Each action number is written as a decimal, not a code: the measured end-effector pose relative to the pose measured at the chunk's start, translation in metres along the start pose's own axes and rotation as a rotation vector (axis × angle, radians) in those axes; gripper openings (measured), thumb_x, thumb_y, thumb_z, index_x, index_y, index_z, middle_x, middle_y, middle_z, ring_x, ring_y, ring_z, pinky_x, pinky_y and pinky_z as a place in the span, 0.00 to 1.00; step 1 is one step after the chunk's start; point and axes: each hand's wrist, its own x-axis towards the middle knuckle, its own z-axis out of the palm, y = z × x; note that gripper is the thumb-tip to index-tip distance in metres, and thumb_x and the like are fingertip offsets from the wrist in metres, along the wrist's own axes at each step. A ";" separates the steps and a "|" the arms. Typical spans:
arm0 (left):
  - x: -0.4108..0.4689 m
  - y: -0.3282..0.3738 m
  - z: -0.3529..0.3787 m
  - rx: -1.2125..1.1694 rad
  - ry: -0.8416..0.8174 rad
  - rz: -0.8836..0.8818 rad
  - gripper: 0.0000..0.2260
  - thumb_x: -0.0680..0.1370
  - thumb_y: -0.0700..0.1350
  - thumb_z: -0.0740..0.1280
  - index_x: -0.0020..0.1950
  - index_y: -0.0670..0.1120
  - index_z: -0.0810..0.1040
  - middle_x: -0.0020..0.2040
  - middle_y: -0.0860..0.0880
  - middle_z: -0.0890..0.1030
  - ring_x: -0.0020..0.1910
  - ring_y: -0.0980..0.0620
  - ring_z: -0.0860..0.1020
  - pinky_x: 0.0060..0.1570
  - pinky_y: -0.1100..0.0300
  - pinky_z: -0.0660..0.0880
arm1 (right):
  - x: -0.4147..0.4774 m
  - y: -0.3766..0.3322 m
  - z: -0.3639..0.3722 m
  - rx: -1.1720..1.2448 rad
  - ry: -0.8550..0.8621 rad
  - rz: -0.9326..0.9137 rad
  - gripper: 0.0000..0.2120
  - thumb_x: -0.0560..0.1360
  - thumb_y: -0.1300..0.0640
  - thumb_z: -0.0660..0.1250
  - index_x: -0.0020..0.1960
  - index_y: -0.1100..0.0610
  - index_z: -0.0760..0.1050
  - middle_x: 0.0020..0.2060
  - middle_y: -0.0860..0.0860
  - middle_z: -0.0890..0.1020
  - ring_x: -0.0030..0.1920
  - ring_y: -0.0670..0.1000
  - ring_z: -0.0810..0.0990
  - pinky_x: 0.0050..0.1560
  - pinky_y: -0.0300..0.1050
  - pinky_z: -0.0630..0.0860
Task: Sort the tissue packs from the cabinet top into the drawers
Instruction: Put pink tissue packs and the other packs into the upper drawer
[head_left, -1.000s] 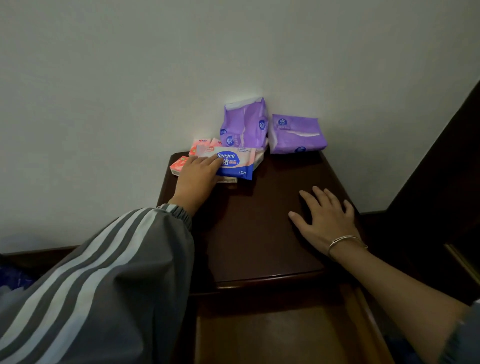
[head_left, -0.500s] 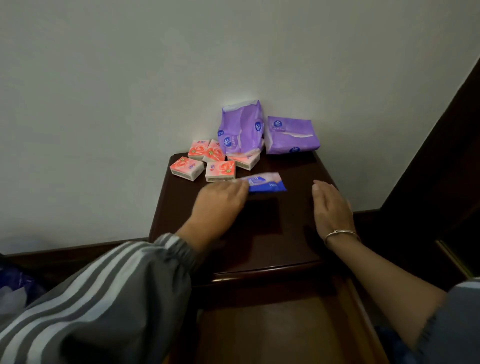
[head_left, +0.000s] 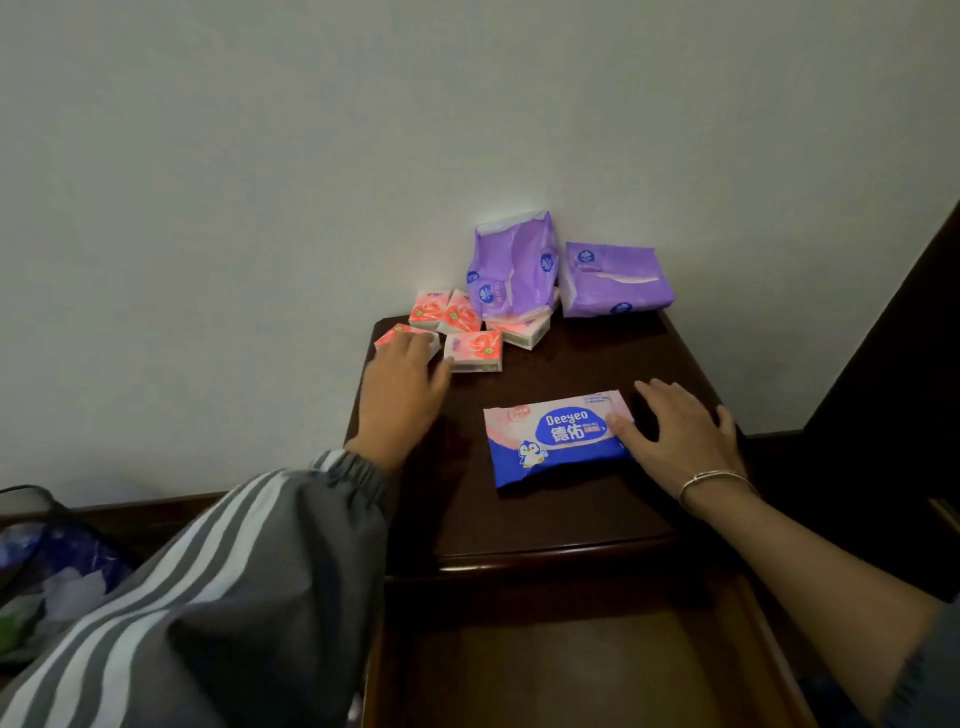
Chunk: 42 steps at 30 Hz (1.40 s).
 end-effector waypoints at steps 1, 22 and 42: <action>0.008 -0.013 0.003 -0.014 0.005 -0.118 0.18 0.78 0.51 0.64 0.62 0.41 0.75 0.60 0.40 0.76 0.58 0.39 0.74 0.55 0.48 0.70 | 0.001 0.000 0.001 -0.007 0.005 0.002 0.32 0.73 0.32 0.55 0.72 0.47 0.63 0.73 0.47 0.64 0.74 0.48 0.59 0.72 0.61 0.51; 0.043 -0.032 0.030 -0.477 0.010 -0.192 0.26 0.64 0.63 0.71 0.56 0.51 0.72 0.53 0.53 0.75 0.55 0.59 0.74 0.55 0.59 0.72 | -0.001 -0.002 0.000 -0.040 0.039 0.015 0.29 0.73 0.35 0.56 0.70 0.47 0.66 0.72 0.46 0.66 0.73 0.48 0.61 0.72 0.59 0.53; 0.008 -0.020 0.016 -0.065 -0.420 -0.090 0.35 0.62 0.54 0.74 0.63 0.45 0.65 0.57 0.47 0.67 0.53 0.42 0.76 0.46 0.55 0.70 | -0.001 -0.002 -0.001 -0.050 0.015 0.022 0.28 0.74 0.35 0.56 0.69 0.46 0.66 0.72 0.46 0.66 0.73 0.48 0.61 0.72 0.59 0.54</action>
